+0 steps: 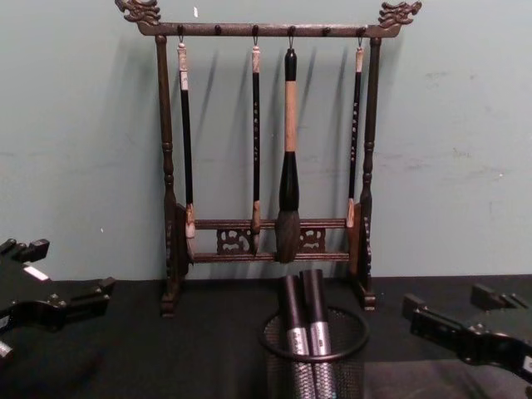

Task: Pick up the water-based marker from the table and place it into the pen holder.

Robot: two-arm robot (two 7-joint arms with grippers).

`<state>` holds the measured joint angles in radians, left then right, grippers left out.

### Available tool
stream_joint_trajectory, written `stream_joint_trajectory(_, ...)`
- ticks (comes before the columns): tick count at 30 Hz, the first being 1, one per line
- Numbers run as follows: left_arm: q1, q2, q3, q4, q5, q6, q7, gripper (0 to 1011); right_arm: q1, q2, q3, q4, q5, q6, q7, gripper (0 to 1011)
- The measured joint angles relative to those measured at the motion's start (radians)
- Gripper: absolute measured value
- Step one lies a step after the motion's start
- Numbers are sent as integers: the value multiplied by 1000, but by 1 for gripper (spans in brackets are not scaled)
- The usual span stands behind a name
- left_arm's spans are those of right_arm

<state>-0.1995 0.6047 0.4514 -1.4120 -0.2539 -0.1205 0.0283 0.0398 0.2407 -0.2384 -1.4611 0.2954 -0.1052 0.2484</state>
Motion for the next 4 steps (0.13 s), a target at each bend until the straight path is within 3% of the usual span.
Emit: stream_joint_trajectory(4,0,0,0,0,0,0,0,1009,0,0,0,0,0,0,0,1002)
